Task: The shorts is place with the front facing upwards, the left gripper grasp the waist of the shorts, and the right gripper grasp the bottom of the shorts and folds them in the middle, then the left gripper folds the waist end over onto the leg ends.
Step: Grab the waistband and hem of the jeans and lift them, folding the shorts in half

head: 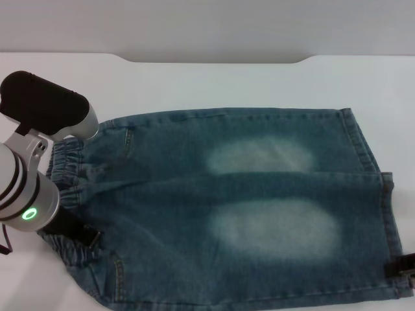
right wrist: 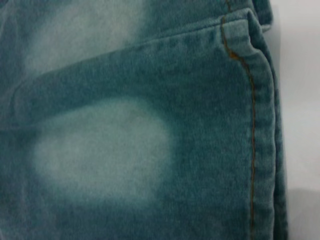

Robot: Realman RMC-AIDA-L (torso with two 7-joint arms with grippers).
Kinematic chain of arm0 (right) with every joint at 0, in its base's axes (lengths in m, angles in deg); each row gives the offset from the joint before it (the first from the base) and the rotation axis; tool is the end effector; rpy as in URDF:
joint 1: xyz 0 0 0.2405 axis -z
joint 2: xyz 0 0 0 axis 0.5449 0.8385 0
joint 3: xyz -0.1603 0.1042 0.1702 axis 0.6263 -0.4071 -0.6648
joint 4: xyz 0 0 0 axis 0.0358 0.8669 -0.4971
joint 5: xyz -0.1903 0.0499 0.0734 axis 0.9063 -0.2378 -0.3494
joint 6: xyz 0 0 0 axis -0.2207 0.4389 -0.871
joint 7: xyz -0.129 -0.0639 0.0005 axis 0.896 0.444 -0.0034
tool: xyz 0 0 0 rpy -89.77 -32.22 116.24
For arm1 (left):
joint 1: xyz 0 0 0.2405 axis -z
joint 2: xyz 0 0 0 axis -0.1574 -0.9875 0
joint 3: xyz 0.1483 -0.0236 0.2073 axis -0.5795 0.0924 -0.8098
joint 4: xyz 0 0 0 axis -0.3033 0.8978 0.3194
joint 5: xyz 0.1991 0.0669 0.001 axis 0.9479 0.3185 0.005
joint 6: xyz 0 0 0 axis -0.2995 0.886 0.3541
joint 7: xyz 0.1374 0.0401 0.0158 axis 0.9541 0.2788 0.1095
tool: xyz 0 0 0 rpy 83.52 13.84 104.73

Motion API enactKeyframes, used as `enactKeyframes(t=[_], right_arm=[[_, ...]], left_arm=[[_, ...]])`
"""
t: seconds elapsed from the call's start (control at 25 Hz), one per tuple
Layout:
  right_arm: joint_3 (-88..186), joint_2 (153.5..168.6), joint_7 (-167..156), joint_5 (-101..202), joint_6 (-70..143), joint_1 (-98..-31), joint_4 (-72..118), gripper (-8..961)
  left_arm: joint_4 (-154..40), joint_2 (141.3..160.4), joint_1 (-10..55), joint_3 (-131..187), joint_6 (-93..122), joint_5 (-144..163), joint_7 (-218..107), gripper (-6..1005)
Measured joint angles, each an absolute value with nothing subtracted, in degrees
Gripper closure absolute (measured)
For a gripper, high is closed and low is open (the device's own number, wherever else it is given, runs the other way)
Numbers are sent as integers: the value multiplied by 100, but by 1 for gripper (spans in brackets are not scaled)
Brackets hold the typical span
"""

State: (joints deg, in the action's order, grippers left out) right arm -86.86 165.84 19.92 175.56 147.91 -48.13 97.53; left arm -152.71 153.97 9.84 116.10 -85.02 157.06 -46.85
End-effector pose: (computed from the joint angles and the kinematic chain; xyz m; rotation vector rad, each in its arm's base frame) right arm 0.3173 0.2535 0.0601 -2.0555 2.1090 -0.0834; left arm -0.2114 0.2925 -0.0034 -2.2607 -1.1706 0.6551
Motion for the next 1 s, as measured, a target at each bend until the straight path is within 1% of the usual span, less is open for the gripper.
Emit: enactKeyframes(t=[0.8,0.96,1.0], right_arm=[[-8557,16584,2115,17576,14689,-4892,9406,258],[-8540,16615,2144,17618,14686,-4908,9409,259],[-8540,16615,2144,17618,14686,-4908,9409,275]], left_arm=[[-15284,15397,993,11604,-8529,15697,-4686,965],[-15292,15397,1000,11604,-8540,15697,-4686,965],[-15293,15397,1000,11604,-8541,15697,-4686,965]])
